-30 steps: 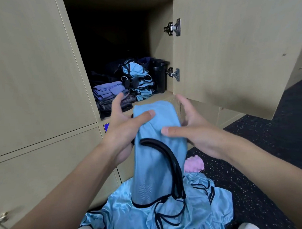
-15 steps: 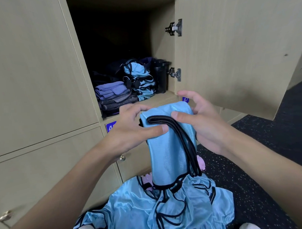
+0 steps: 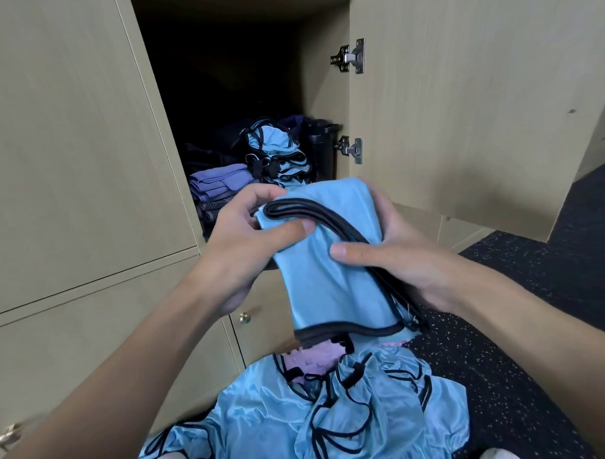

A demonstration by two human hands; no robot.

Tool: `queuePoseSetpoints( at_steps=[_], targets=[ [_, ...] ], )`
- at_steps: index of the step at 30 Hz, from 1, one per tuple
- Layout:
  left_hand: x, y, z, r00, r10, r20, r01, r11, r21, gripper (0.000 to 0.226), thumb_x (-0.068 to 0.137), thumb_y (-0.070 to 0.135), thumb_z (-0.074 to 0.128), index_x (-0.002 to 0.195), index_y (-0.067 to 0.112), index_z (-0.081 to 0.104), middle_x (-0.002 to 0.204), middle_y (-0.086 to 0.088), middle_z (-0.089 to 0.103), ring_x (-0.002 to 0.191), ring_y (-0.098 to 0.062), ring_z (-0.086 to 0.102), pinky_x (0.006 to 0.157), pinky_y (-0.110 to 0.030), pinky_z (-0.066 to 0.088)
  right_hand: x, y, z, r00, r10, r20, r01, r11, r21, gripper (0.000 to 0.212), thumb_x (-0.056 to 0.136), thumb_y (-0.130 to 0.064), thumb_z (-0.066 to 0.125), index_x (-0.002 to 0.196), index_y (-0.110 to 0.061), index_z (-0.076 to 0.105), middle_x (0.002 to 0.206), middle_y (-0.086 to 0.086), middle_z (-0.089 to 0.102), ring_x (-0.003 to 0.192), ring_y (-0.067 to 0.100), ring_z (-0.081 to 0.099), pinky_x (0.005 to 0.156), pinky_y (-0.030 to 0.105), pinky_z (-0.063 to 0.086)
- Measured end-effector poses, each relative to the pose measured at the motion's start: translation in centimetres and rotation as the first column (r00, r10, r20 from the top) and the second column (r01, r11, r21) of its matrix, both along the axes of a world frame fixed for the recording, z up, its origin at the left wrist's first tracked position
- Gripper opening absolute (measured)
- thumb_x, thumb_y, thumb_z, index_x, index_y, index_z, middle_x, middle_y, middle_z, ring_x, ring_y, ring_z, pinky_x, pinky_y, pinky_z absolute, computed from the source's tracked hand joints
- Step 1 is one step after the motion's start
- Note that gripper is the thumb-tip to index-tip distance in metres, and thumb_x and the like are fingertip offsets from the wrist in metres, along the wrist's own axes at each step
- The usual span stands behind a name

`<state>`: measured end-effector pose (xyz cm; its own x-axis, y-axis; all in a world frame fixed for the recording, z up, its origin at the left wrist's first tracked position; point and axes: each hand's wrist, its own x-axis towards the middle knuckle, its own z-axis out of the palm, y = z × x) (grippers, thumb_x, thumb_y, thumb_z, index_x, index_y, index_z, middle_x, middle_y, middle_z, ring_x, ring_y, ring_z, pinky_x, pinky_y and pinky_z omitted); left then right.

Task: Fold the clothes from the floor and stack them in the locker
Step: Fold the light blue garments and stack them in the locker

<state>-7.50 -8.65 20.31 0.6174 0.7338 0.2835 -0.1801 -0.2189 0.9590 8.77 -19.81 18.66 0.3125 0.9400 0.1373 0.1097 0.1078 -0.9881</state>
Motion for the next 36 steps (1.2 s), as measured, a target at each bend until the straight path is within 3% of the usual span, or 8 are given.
queuePoseSetpoints(
  at_steps=[4,8,13,22,26,29,33,36],
  targets=[
    [0.0,-0.4,0.3,0.996,0.063,0.061,-0.052,0.984,-0.172,0.051,0.079,0.001,0.077,0.124,0.015,0.055,0.087,-0.001,0.074,0.074,-0.019,0.07,0.062,-0.031,0.059,-0.8,0.3,-0.3,1.0,-0.005,-0.001,0.005,0.998,0.061,0.09,0.071,-0.004,0.085,0.137,-0.04,0.037,0.109,0.0,0.073,0.096,0.024,0.073,0.087,0.049,0.058],
    [0.1,-1.4,-0.7,0.999,-0.039,-0.008,0.035,0.961,-0.273,0.09,0.076,0.008,0.079,0.143,0.042,0.031,0.096,0.004,0.078,0.087,-0.02,0.076,0.069,-0.035,0.062,-0.6,0.5,-0.2,0.988,-0.152,0.038,0.145,0.979,0.145,0.088,0.08,-0.008,0.079,0.139,-0.05,0.03,0.104,-0.009,0.073,0.089,0.015,0.074,0.076,0.036,0.061],
    [-0.1,-2.0,-0.7,0.991,-0.135,-0.006,0.132,0.977,-0.167,0.117,0.081,-0.006,0.073,0.149,0.06,0.004,0.108,-0.003,0.076,0.1,-0.028,0.073,0.088,-0.041,0.059,0.1,0.2,0.0,0.984,-0.177,-0.01,0.176,0.965,0.197,0.085,0.085,-0.013,0.075,0.14,-0.054,0.026,0.116,-0.005,0.07,0.093,0.011,0.073,0.072,0.027,0.06],
    [-0.3,-2.1,0.0,0.986,-0.14,0.091,0.147,0.987,-0.068,0.103,0.084,-0.012,0.066,0.149,0.053,0.022,0.111,-0.007,0.076,0.098,-0.036,0.073,0.079,-0.045,0.062,0.9,-0.8,0.9,0.962,0.074,0.261,-0.108,0.987,0.118,0.09,0.067,-0.025,0.089,0.135,-0.059,0.041,0.144,-0.018,0.047,0.13,0.009,0.052,0.109,0.041,0.045],
    [-0.8,-1.7,-0.1,0.985,-0.17,0.026,0.17,0.985,0.015,0.091,0.075,-0.004,0.075,0.142,0.048,0.041,0.114,-0.009,0.074,0.102,-0.034,0.072,0.081,-0.042,0.061,0.5,-1.2,1.2,0.932,0.16,0.327,-0.162,0.987,-0.019,0.096,0.07,-0.011,0.088,0.145,-0.041,0.035,0.125,-0.042,0.051,0.115,-0.02,0.05,0.092,0.006,0.043],
    [-1.2,-1.0,-0.4,0.975,-0.194,-0.106,0.202,0.976,0.075,0.103,0.065,0.003,0.085,0.143,0.05,0.037,0.124,-0.001,0.07,0.109,-0.024,0.07,0.088,-0.036,0.059,0.0,-1.2,1.5,0.938,0.069,0.339,-0.074,0.997,0.0,0.077,0.072,0.001,0.083,0.13,-0.034,0.046,0.104,-0.035,0.063,0.095,-0.021,0.059,0.073,0.0,0.043],
    [-1.0,-0.3,-1.0,0.958,0.031,-0.285,0.089,0.913,0.397,0.117,0.054,0.034,0.093,0.139,0.067,0.02,0.146,0.021,0.03,0.138,0.004,0.033,0.109,-0.019,0.038,0.2,-1.2,1.5,0.962,0.024,0.272,-0.039,0.998,0.048,0.062,0.074,0.008,0.079,0.116,-0.031,0.056,0.106,-0.009,0.074,0.097,0.005,0.071,0.083,0.022,0.057],
    [-1.2,-0.3,-1.0,0.946,0.12,-0.301,0.086,0.803,0.59,0.122,0.051,0.044,0.094,0.139,0.068,0.014,0.154,0.034,-0.003,0.144,0.016,-0.002,0.106,-0.006,0.015,0.0,-1.3,1.6,0.97,0.047,0.238,-0.059,0.997,0.041,0.062,0.074,0.009,0.078,0.121,-0.027,0.058,0.111,-0.002,0.074,0.101,0.014,0.071,0.091,0.035,0.057]
  ],
)
